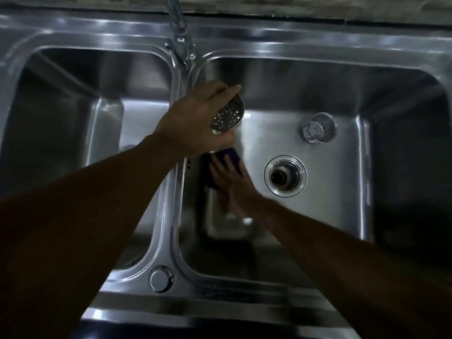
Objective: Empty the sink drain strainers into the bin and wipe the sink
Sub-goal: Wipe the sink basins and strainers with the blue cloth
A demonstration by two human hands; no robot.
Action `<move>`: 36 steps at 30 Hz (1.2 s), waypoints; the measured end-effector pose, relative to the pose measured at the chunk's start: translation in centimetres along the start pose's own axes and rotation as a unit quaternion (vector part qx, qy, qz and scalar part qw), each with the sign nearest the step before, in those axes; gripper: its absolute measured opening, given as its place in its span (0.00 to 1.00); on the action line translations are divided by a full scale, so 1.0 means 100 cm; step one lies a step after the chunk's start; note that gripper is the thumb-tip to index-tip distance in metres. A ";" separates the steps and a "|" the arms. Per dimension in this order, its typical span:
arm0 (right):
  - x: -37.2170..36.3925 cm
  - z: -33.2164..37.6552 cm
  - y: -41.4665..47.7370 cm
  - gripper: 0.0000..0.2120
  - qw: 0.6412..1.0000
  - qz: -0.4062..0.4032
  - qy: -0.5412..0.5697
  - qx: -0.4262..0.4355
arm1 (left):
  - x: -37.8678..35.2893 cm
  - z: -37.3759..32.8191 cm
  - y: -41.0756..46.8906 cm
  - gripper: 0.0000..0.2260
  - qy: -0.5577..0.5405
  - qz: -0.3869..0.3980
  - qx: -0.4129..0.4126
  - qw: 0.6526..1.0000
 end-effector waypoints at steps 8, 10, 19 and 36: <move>-0.019 -0.134 -0.110 0.28 0.963 0.078 -0.059 0.251 | 0.004 -0.004 0.003 0.34 -0.001 0.003 0.020 1.000; -0.020 -0.187 -0.134 0.33 0.968 0.060 -0.123 0.210 | 0.004 -0.005 0.003 0.34 -0.004 0.001 0.020 1.000; -0.029 -0.128 -0.120 0.39 0.961 0.015 -0.133 0.242 | 0.003 -0.003 0.002 0.38 -0.060 -0.018 0.040 0.997; 0.051 -0.077 0.055 0.37 0.980 -0.072 0.091 -0.159 | 0.001 0.005 0.002 0.38 -0.047 0.006 0.037 0.998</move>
Point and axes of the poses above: each hand's wrist, its own y-axis towards the middle knuckle, its own x-axis out of the back of the hand, z = x × y, the point moved 1 cm from there along y, towards the middle knuckle, and after that the axes turned 14 degrees about -x, right-handed, at the moved point
